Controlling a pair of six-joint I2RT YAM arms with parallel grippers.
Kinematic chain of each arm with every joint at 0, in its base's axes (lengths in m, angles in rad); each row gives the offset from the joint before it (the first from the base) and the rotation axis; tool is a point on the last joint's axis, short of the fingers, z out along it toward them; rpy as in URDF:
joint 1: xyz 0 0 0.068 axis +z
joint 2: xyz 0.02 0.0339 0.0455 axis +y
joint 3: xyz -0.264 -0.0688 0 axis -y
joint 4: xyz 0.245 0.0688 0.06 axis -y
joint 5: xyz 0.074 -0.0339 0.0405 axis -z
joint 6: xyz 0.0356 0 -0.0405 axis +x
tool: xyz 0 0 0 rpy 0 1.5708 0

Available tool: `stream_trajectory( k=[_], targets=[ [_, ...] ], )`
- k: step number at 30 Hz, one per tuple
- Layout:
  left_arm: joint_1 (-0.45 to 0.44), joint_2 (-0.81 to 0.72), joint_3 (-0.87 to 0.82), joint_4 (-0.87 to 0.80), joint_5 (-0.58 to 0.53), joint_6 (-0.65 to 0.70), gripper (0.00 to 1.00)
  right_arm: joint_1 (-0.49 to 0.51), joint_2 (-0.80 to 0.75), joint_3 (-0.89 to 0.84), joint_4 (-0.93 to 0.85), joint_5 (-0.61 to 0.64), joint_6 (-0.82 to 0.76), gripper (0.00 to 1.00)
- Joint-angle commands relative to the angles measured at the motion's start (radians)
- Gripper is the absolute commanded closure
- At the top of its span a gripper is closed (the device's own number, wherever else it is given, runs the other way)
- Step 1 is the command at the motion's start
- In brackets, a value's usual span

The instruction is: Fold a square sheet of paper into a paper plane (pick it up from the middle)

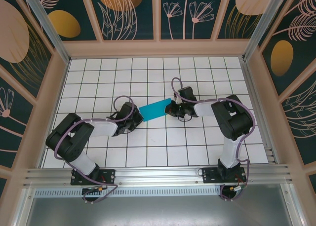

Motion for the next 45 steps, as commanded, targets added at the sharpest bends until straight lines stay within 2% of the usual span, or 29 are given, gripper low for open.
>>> stream_trajectory(
  k=[1,5,9,17,25,29,31,33,38,41,45],
  targets=[
    [0.026,-0.034,0.044,-0.14,-0.048,0.092,1.0,-0.028,0.04,-0.009,-0.164,0.153,-0.06,0.99],
    [0.061,-0.072,0.128,-0.235,-0.064,0.2,1.0,-0.001,-0.035,0.068,-0.179,0.148,-0.096,0.96],
    [0.106,-0.095,0.184,-0.31,-0.071,0.297,0.92,0.058,-0.074,0.153,-0.217,0.204,-0.117,0.93],
    [0.196,-0.114,0.196,-0.376,-0.072,0.388,0.72,0.215,0.108,0.381,-0.335,0.323,-0.069,0.89],
    [0.233,-0.133,0.162,-0.369,-0.037,0.403,0.66,0.284,0.256,0.55,-0.423,0.316,-0.074,0.91],
    [0.233,-0.131,0.152,-0.359,-0.015,0.406,0.65,0.298,0.263,0.548,-0.46,0.272,-0.118,0.91],
    [0.234,-0.131,0.149,-0.356,-0.008,0.413,0.65,0.309,0.25,0.522,-0.509,0.237,-0.188,0.91],
    [0.234,-0.137,0.146,-0.356,-0.012,0.421,0.65,0.315,0.212,0.454,-0.541,0.201,-0.289,0.92],
    [0.233,-0.137,0.139,-0.346,0.007,0.452,0.66,0.282,0.058,0.256,-0.588,0.215,-0.459,0.93],
    [0.234,-0.131,0.133,-0.328,0.052,0.469,0.66,0.235,-0.025,0.225,-0.561,0.208,-0.422,0.92],
    [0.232,-0.132,0.12,-0.283,0.145,0.481,0.64,0.199,-0.132,0.207,-0.473,0.316,-0.258,0.73]
  ],
)
